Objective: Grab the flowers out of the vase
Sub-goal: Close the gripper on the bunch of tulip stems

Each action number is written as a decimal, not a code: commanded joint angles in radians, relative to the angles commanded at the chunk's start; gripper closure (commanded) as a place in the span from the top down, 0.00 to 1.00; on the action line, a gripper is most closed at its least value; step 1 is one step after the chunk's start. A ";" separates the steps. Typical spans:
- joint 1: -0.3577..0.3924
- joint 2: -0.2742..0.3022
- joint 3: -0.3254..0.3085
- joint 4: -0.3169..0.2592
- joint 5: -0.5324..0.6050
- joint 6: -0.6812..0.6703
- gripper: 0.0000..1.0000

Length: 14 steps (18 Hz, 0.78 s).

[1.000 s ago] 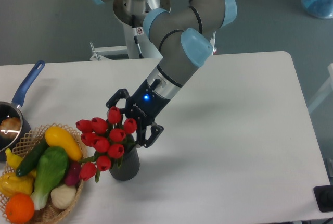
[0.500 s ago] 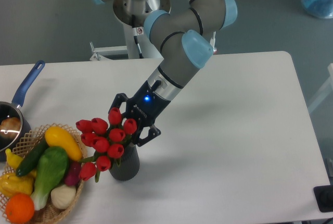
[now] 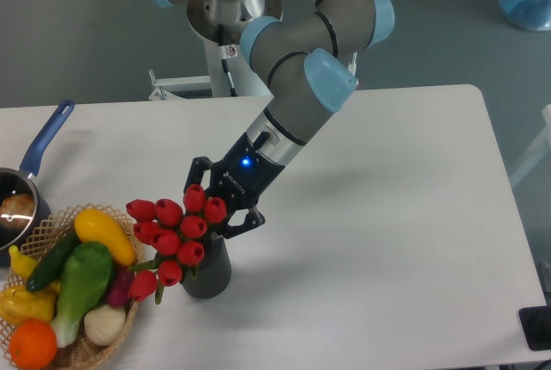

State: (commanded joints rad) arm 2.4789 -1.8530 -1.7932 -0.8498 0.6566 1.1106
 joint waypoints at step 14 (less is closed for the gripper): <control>0.011 0.017 -0.011 0.002 -0.063 0.000 0.38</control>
State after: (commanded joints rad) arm 2.4896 -1.8362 -1.8039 -0.8483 0.5937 1.1106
